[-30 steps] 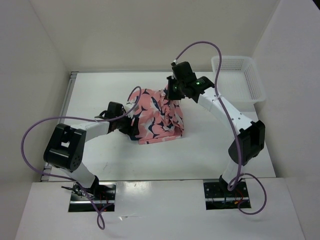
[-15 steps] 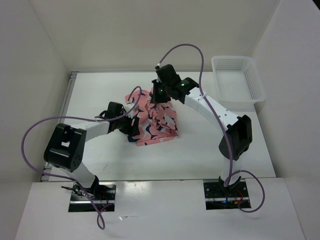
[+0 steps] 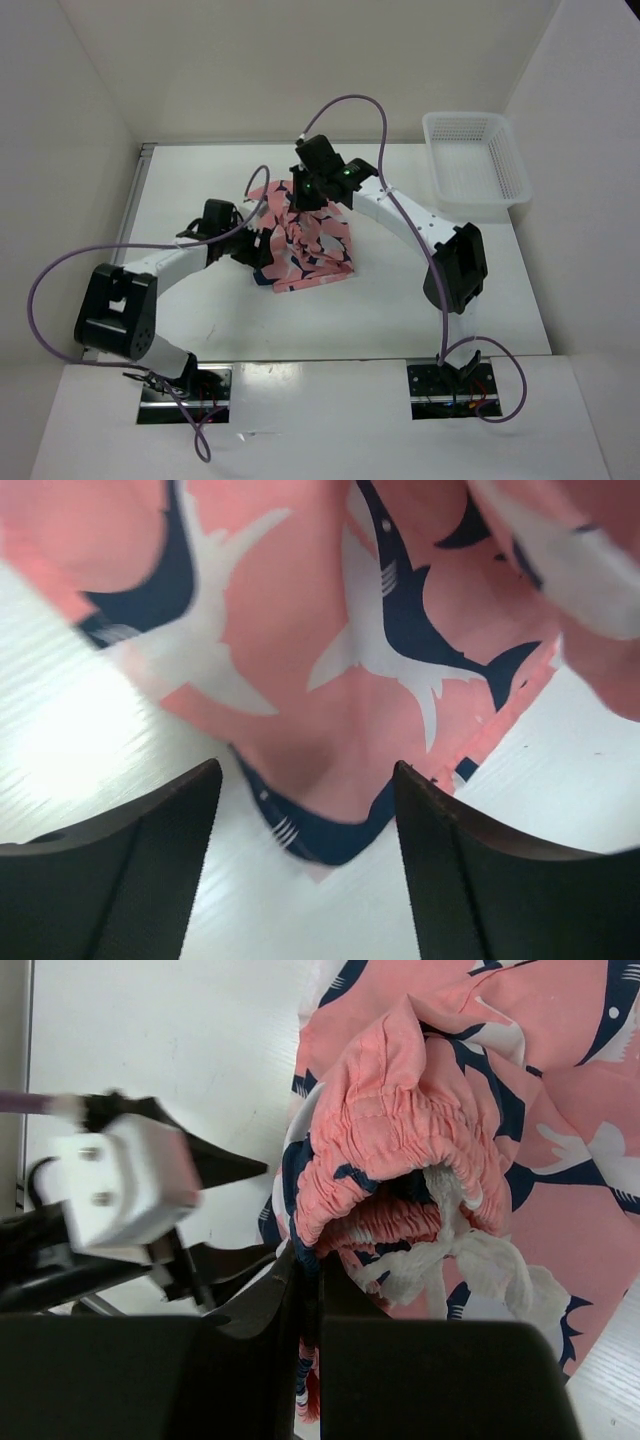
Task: Fold and stack the shorts
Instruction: Fold the shorts
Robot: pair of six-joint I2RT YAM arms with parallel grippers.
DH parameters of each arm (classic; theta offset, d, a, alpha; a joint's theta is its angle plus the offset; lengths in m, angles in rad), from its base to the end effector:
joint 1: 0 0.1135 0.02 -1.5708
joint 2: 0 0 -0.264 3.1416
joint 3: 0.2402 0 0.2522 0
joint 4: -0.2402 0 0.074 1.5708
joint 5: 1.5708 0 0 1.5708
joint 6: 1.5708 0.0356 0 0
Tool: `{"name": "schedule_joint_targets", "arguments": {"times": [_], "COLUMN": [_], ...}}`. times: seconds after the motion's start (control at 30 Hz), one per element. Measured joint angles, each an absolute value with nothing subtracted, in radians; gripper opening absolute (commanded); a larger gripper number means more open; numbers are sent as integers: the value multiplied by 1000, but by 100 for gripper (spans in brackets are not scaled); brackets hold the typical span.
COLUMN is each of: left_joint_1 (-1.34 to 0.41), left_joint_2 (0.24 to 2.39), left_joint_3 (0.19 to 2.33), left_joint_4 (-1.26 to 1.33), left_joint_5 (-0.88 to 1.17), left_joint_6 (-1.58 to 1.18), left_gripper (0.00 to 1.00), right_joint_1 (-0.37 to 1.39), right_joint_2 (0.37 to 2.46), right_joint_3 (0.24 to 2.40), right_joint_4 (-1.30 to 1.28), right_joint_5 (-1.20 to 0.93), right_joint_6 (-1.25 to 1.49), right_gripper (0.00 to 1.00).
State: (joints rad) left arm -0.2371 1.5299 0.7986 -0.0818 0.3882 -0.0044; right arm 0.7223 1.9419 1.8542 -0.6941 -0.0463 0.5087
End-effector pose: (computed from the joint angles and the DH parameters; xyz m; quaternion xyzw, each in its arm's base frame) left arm 0.2934 -0.0848 0.1807 0.1767 0.8972 -0.2216 0.3387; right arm 0.3311 0.2939 0.3206 -0.1072 0.9167 0.2393 0.3014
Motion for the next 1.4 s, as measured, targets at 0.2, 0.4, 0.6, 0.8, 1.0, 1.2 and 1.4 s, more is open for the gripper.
{"name": "schedule_joint_targets", "arguments": {"times": [0.2,0.4,0.6,0.8,1.0,1.2,1.4], "left_joint_1": [-157,-87,-15,29,54,40,-92], "left_joint_2": [1402,1376,1330,1272,1219,1256,1386], "left_joint_3": [841,847,814,801,802,820,912], "left_joint_4": [-127,-143,-143,-157,-160,-166,-125], "left_joint_5": [422,459,470,456,452,488,514], "left_joint_6": [-4,-4,-4,-4,-4,-4,-4], "left_gripper": [77,76,76,76,76,73,71], "right_joint_1": [722,722,736,775,772,681,579], "right_joint_2": [1944,1970,2049,2132,2071,1851,1764], "right_joint_3": [1859,1873,1961,2046,1946,1680,1573], "right_joint_4": [-688,-681,-680,-673,-630,-564,-511], "right_joint_5": [-50,-68,-77,-95,-88,-57,-65], "right_joint_6": [509,510,526,524,535,569,587], "right_gripper": [0,7,100,100,57,25,23]}}
